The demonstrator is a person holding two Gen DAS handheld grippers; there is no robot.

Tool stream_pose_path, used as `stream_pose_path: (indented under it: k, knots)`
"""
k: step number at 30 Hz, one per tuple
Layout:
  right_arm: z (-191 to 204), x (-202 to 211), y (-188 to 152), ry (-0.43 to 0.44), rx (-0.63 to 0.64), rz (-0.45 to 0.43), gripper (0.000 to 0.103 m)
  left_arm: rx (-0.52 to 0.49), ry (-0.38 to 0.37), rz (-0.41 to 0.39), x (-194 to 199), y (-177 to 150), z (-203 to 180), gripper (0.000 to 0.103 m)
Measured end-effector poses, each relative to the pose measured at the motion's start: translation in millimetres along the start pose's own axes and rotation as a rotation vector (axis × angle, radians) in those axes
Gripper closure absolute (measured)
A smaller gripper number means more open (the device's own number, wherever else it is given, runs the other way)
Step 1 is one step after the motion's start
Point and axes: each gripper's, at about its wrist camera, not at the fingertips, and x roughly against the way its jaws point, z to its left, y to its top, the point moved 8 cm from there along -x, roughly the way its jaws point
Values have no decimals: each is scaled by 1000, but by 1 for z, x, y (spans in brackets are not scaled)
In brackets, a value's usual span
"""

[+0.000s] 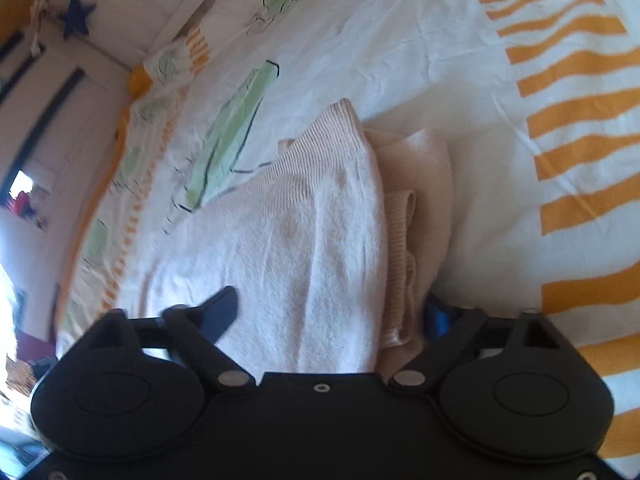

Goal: Fold small clothes
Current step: 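Grasp the sweater side edge with the right gripper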

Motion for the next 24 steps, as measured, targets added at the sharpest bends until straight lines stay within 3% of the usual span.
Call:
stream_pose_path:
  k: [2,3,6,12,18,24]
  knots:
    - [-2,-1,-2,-36,12,6,48,0,13,-2,4,4,-1,7]
    - [-3,0,-3,-48,20,9,55,3,21,-8,7,8,-3,18]
    - [-7,2,-3,-19,-22,20,69,-2,36,-55,24,22,-12,21]
    - [-1,5,-1,-41,-15,20,69,-99,42,-100,38,62,-59,21]
    - [8,10,3,-27,3,12,70,-130,19,-86,9,85,-107,21]
    - [10,12,5,-16,7,15,70,-168,1,-29,-28,85,-142,21]
